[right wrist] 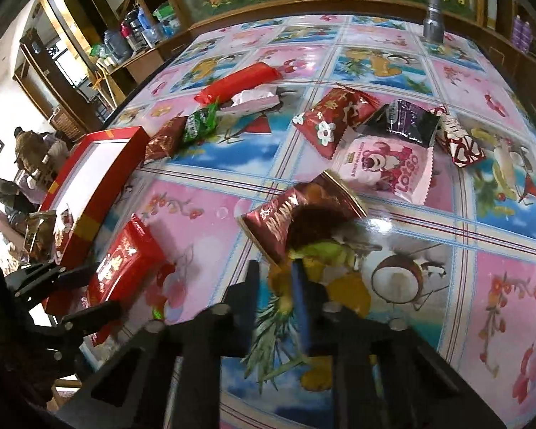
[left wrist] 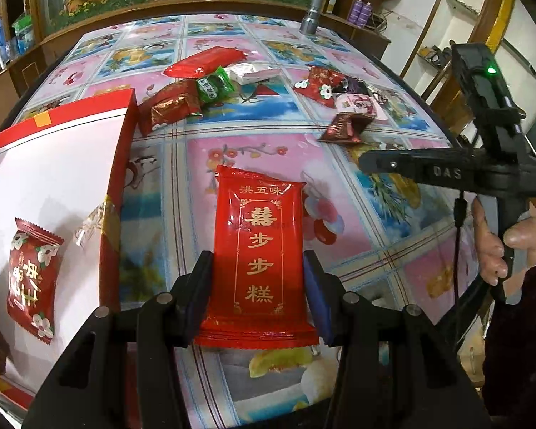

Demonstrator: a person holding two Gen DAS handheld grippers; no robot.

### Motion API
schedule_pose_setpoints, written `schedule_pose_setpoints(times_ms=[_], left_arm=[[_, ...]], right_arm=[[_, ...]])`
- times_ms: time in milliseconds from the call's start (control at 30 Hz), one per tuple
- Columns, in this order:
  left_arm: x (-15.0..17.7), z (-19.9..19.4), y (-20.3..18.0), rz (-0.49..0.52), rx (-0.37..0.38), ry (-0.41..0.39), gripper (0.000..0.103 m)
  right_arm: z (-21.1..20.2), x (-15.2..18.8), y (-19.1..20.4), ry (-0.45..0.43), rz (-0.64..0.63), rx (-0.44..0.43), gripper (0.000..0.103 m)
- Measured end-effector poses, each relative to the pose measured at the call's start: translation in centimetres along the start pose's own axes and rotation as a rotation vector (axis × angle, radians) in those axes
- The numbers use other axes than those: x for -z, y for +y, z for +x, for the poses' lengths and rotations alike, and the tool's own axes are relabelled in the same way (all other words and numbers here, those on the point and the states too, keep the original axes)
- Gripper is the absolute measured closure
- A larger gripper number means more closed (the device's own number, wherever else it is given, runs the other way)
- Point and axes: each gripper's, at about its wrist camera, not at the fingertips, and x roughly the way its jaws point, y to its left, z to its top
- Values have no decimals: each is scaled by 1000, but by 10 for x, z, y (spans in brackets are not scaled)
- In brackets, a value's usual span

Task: Organize snacks
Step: 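Grasp the brown wrapped candy with the right gripper while the left gripper holds the red packet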

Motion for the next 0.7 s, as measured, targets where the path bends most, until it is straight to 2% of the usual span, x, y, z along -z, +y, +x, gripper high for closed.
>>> schedule_pose_setpoints(times_ms=[100, 167, 233, 300, 333, 500, 567, 633, 700], left_arm=[[2, -2, 0, -3, 10, -5, 56], [2, -5, 0, -8, 18, -13, 56], [2, -8, 0, -12, 24, -21, 56], [2, -11, 0, -14, 29, -30, 56], [2, -13, 1, -16, 31, -32, 56], [2, -20, 4, -30, 41, -45, 56], [2, -24, 6, -34, 41, -54, 56], [1, -29, 9, -43, 45, -65, 56], [0, -34, 12, -51, 44, -80, 56]], right_arm=[[1, -2, -8, 2, 56, -45, 96], [1, -5, -19, 13, 152, -84, 93], [1, -11, -27, -6, 231, -84, 80], [2, -18, -29, -24, 274, -90, 56], [4, -21, -28, -25, 288, -96, 55], [14, -34, -30, -47, 399, -105, 55], [16, -37, -24, -57, 399, -75, 55], [17, -39, -17, -61, 368, -26, 59], [19, -40, -11, -66, 340, 25, 73]])
